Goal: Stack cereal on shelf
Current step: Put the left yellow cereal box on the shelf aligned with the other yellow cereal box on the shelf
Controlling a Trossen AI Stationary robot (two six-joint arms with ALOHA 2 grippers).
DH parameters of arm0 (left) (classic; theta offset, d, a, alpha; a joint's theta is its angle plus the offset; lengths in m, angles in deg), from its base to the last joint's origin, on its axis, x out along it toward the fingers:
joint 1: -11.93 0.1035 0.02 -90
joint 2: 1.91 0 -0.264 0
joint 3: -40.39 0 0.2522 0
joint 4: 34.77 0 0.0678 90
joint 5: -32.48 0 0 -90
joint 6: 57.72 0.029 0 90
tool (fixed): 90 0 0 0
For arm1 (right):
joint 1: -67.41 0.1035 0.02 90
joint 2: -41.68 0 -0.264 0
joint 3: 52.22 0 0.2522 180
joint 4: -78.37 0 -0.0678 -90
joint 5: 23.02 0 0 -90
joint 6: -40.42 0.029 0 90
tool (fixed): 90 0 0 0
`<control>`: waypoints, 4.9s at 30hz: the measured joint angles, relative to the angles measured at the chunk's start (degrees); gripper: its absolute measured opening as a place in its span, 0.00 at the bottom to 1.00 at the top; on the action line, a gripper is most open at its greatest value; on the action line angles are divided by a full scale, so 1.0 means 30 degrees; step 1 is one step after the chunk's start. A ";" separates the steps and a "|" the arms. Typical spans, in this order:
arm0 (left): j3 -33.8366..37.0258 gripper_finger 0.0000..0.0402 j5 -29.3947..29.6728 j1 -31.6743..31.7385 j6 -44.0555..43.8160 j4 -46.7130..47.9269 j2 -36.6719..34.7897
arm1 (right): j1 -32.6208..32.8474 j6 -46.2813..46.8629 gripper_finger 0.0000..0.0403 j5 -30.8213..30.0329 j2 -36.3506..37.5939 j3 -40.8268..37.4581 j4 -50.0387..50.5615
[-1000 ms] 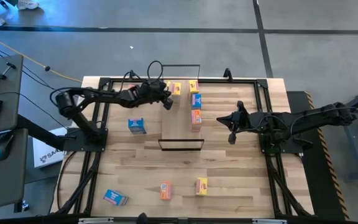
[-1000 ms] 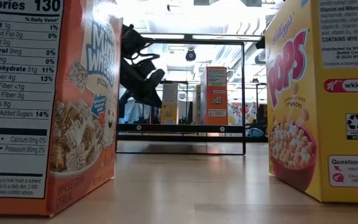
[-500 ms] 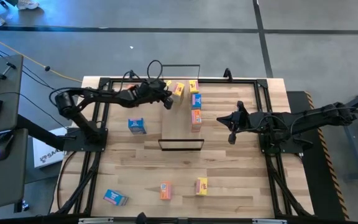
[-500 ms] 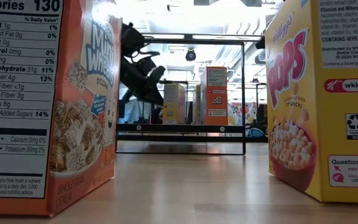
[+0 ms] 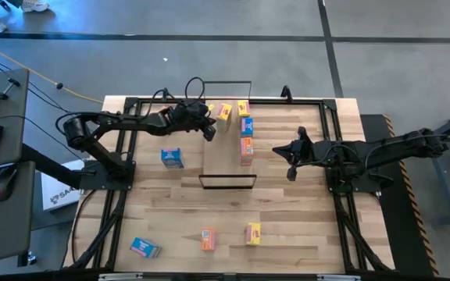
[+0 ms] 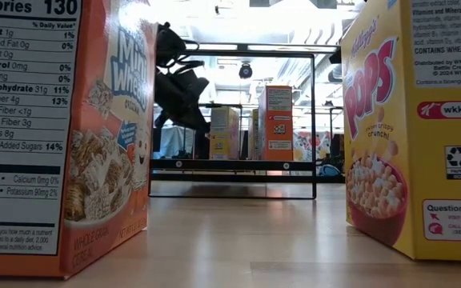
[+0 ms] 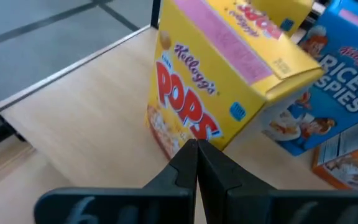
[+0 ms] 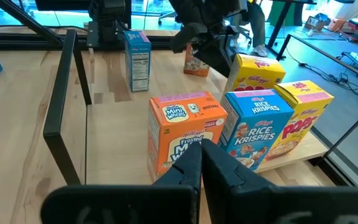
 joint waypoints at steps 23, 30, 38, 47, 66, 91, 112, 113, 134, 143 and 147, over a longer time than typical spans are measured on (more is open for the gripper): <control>0.0000 0.00 -0.0517 -0.0393 -0.0670 -0.1463 0.0000 | 0.0003 0.0005 0.00 -0.0003 0.0000 0.0000 -0.0014; 0.0000 0.00 -0.0474 -0.0393 -0.0678 -0.1591 0.0001 | 0.0006 0.0006 0.00 -0.0006 0.0000 0.0000 -0.0017; 0.0000 0.00 -0.0435 -0.0386 -0.0647 -0.2381 0.0007 | 0.0003 0.0007 0.00 -0.0007 0.0000 0.0000 -0.0021; -0.0009 0.00 0.0311 -0.0197 0.0917 -0.0591 -0.1288 | 0.0001 0.0007 0.00 0.0000 0.0000 0.0000 -0.0021; 0.1457 0.00 -0.1056 -0.1013 0.1056 -0.3848 0.0877 | 0.0006 -0.0335 0.00 0.0000 0.0006 0.0000 -0.0007; 0.1406 0.00 -0.1974 -0.0488 0.0149 -0.7586 0.2256 | 0.0007 -0.0335 0.00 0.0000 0.0007 0.0000 -0.0007; 0.0815 0.00 0.0872 -0.1388 0.1049 -0.4499 0.1090 | 0.0000 -0.0335 0.00 0.0007 0.0007 0.0000 -0.0007; 0.1050 0.00 0.1457 -0.1352 0.1049 -0.4669 0.1144 | 0.0001 -0.0335 0.00 0.0001 0.0007 0.0000 -0.0005; -0.0540 0.00 -0.0008 0.0204 0.0577 -0.7736 0.5053 | 0.0004 -0.0342 0.00 0.0007 0.0007 0.0000 0.0000; -0.0962 0.00 -0.0454 0.0204 0.0685 -0.7582 0.5256 | 0.0004 -0.0340 0.00 0.0007 0.0007 0.0000 0.0000; -0.0908 0.00 -0.0525 0.0216 0.0948 -0.6551 0.4598 | 0.0003 -0.0335 0.00 0.0007 0.0007 0.0000 0.0000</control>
